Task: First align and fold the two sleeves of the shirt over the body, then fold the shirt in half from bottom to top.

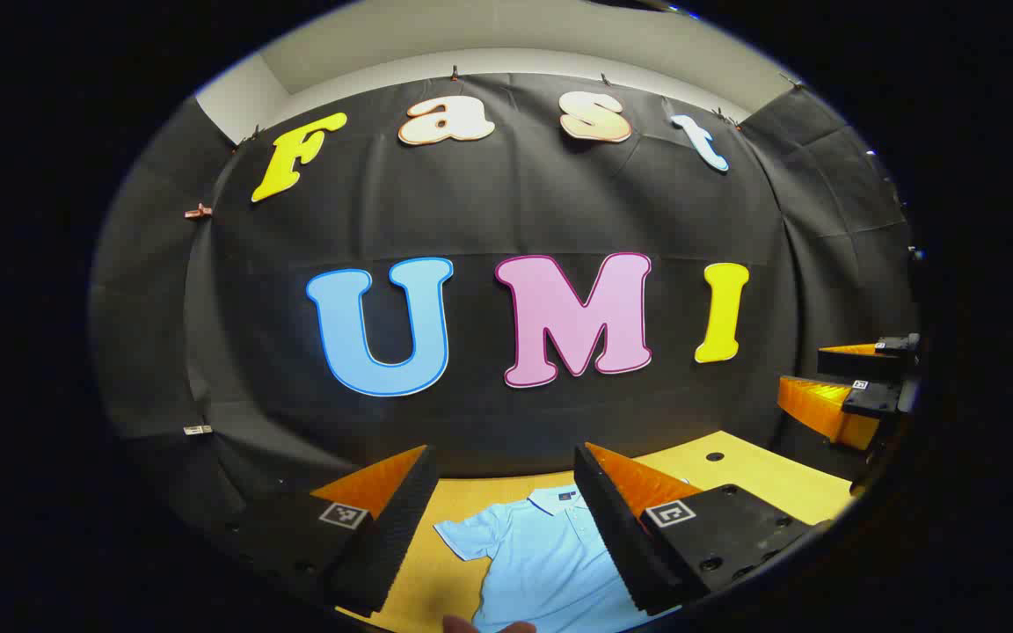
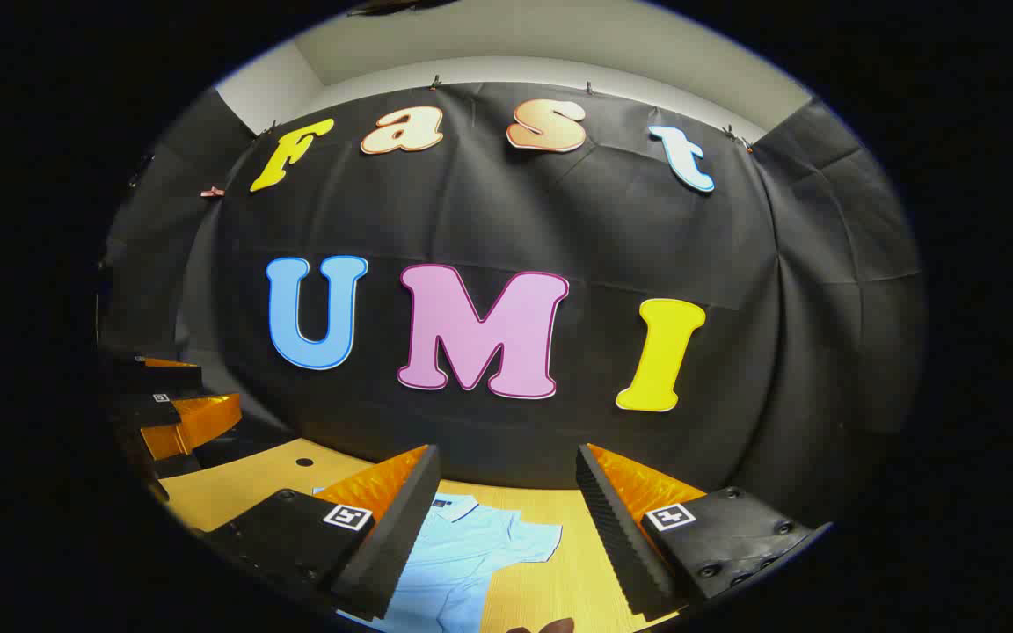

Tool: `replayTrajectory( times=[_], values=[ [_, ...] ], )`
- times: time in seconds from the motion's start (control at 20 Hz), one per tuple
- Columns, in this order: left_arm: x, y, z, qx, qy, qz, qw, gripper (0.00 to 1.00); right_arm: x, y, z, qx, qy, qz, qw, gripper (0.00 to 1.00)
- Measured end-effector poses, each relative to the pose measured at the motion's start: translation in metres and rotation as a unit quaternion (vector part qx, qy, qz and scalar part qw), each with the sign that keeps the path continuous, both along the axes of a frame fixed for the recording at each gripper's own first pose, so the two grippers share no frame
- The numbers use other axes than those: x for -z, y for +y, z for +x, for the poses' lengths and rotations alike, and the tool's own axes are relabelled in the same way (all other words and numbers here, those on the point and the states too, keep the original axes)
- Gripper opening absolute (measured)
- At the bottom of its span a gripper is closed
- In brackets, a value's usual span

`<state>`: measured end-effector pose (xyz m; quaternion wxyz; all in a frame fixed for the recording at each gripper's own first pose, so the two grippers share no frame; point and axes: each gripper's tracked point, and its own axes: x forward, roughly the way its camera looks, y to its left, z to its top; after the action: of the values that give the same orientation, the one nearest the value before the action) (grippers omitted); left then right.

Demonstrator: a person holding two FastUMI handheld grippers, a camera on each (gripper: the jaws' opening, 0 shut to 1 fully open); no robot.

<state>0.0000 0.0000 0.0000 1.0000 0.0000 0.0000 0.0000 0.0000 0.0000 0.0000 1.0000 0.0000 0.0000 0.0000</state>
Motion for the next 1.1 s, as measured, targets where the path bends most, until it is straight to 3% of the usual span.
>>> replayTrajectory(
  times=[0.85, 1.1],
  values=[
    [0.014, 0.012, 0.015, -0.002, 0.012, 0.008, 1.000, 0.98, 0.001, 0.011, 0.008, -0.005, 0.021, -0.002, 1.000, 0.96],
    [0.017, 0.007, 0.018, 0.002, 0.012, 0.018, 1.000, 0.98, 0.036, 0.001, 0.042, -0.001, 0.077, 0.015, 0.997, 0.96]
  ],
)
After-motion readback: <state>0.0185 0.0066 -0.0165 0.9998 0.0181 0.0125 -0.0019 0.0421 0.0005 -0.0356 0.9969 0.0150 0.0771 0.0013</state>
